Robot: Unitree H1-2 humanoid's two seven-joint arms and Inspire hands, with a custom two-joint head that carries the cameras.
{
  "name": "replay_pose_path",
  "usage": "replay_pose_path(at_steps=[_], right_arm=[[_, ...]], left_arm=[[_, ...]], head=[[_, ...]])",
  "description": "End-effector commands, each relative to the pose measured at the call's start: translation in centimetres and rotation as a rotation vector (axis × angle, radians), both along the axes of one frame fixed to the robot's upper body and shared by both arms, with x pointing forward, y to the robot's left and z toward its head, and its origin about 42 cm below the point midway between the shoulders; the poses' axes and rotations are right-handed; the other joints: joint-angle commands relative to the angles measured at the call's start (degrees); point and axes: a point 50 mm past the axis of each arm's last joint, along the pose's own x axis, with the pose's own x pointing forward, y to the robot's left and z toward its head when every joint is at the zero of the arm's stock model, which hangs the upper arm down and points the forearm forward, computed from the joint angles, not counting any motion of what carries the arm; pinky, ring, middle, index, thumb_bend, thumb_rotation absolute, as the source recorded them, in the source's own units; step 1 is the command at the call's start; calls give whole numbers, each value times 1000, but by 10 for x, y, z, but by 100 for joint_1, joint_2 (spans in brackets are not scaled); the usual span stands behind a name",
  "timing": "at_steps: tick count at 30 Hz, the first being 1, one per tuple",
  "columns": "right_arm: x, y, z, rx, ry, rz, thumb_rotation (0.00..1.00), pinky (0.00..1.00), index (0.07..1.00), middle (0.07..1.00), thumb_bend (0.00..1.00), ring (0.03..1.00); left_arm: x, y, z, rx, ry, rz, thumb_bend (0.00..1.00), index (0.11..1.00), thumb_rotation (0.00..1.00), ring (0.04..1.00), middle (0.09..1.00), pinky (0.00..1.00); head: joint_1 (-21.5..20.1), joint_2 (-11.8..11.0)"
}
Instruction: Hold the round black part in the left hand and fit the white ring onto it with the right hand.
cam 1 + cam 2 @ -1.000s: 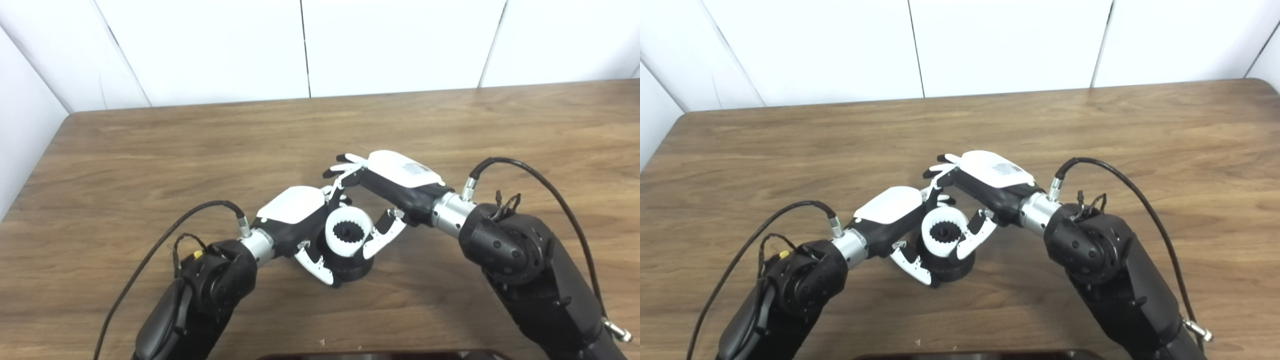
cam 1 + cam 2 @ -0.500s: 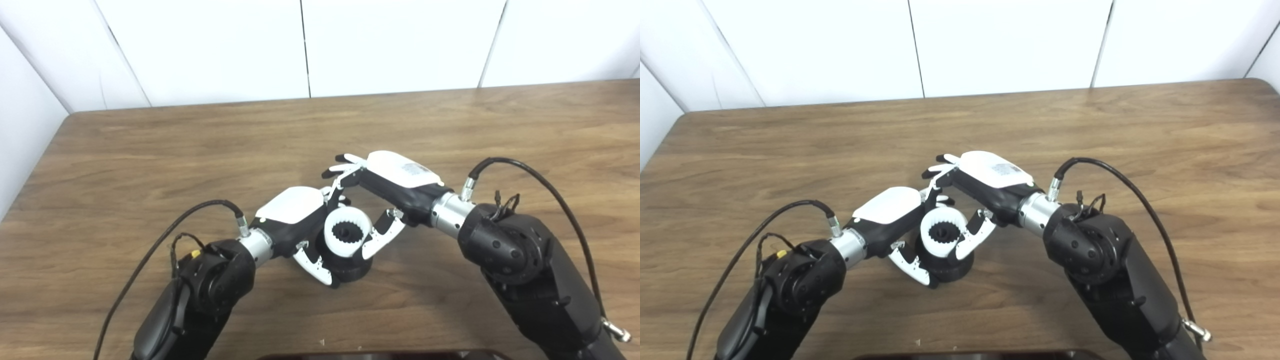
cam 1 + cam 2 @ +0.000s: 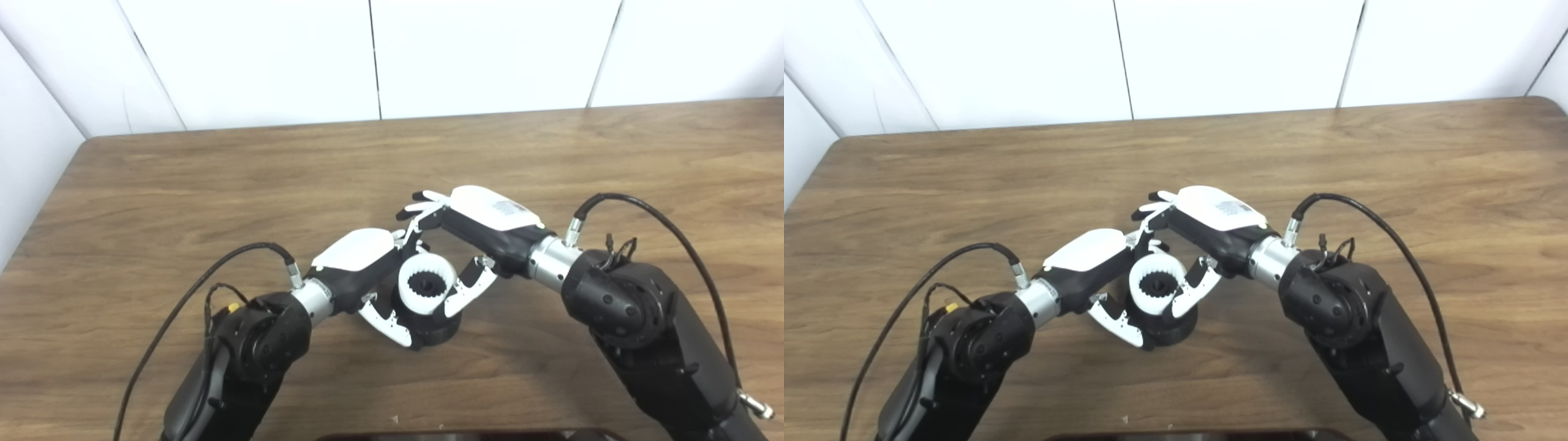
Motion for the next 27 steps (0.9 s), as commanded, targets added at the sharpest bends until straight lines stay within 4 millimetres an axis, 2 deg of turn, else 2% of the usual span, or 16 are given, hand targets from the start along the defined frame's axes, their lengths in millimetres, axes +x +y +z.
replay_pose_path(at_steps=[1,27], right_arm=[[3,2,13,14,-45,13,151,905,493,877,524,977],[-1,-1,8,6,-31,24,152,900,493,876,524,976]], left_arm=[[5,-3,19,-20,-59,-17,962,800,273,992,926,826],[2,3,21,-18,-40,2,971,789,226,995,936,852]], head=[[7,3],[52,103]])
